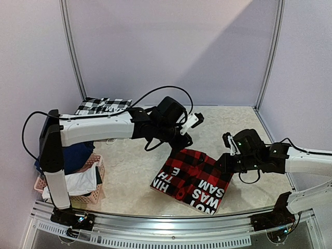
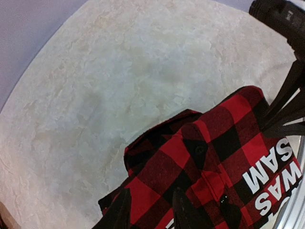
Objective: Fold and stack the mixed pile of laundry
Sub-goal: Smooth out the square-folded shirt at the center of the board.
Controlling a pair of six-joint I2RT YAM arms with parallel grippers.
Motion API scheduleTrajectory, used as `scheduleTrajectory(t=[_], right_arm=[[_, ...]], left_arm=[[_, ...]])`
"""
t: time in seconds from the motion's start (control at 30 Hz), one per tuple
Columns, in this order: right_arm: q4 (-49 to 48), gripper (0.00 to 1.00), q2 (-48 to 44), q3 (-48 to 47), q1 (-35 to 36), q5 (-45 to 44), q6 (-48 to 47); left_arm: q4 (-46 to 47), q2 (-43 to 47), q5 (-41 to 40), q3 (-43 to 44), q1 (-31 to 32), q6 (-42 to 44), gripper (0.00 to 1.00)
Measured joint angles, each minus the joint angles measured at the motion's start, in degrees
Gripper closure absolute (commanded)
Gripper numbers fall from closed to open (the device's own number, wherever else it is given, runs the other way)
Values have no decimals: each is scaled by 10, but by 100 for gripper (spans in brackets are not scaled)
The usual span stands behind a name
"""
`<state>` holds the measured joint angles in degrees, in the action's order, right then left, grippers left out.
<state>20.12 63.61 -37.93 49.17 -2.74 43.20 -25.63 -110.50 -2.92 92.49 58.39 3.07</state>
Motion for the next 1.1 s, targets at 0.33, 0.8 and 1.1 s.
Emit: scheduleTrajectory(t=[0.33, 0.8, 1.1], right_arm=[[-23, 91, 52, 1, -45, 13, -4], [-59, 93, 123, 9, -99, 55, -23], [-69, 93, 161, 10, -107, 60, -30]], left_arm=[[22, -26, 53, -25, -28, -49, 70], [43, -106, 107, -17, -72, -66, 74], [74, -160, 128, 6, -84, -62, 74]])
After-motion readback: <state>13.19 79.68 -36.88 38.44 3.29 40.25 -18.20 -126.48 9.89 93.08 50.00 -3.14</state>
